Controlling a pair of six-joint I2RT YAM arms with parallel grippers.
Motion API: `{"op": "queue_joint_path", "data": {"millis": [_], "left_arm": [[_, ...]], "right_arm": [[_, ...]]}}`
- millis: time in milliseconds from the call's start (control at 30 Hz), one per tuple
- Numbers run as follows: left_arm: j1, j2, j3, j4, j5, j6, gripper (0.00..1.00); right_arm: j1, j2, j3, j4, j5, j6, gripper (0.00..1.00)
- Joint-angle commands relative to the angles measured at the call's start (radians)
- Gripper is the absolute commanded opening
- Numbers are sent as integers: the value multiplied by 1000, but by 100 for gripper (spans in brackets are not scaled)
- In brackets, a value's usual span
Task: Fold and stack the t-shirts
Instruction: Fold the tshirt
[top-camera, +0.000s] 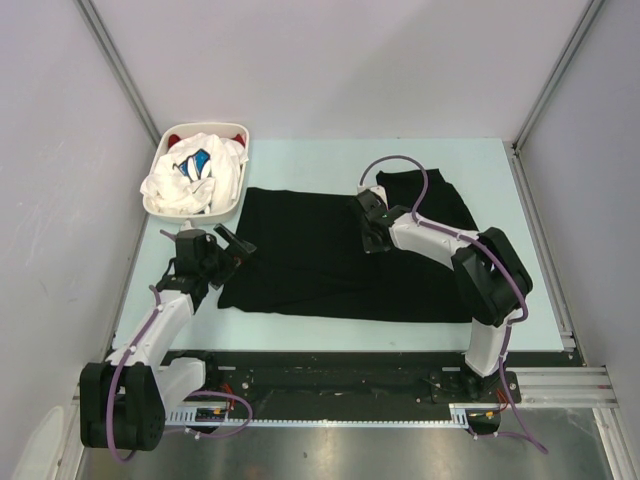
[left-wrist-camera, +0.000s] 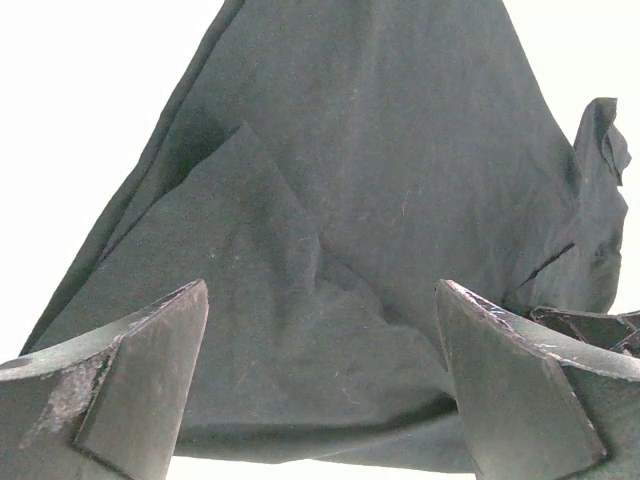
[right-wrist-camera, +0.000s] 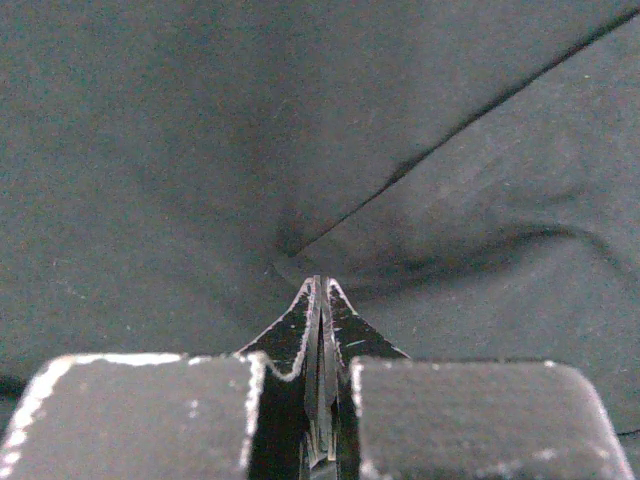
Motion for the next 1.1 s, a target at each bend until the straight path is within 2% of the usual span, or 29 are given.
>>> {"op": "queue_joint_path", "data": {"millis": [0, 67, 133, 167, 200, 267, 367, 533, 667, 900, 967, 1067], "left_arm": [[3, -24, 8, 20, 11, 34, 100], [4, -22, 8, 18, 8, 38, 100], [4, -24, 8, 18, 11, 37, 100], [4, -25, 8, 26, 16, 35, 100], [4, -24, 3, 26, 20, 34, 100], [4, -21, 6, 28, 17, 35, 100], [4, 8, 25, 22, 29, 52, 100], [1, 94, 172, -49, 17, 119, 100], [-2, 207, 297, -104, 10, 165, 100], [-7, 454, 564, -178, 17, 242, 100], [-13, 502, 606, -208, 48, 268, 99], [-48, 516, 620, -227, 60, 296, 99]], "right_arm": [[-7, 10, 4, 7, -87, -27, 0], [-12, 28, 4, -20, -91, -27, 3], [-16, 31, 4, -30, -100, -34, 27], [-16, 25, 4, -36, -96, -41, 41], [-18, 17, 4, -40, -81, -37, 71], [-25, -1, 4, -33, -39, -18, 98], [-70, -71, 4, 2, -21, 11, 100], [-177, -173, 7, 35, -22, 34, 99], [-342, -194, 16, 48, -119, 68, 100], [-538, -162, 51, 96, -298, 147, 100], [-550, -156, 59, 79, -364, 146, 100], [-510, -177, 60, 21, -348, 97, 100]]}}
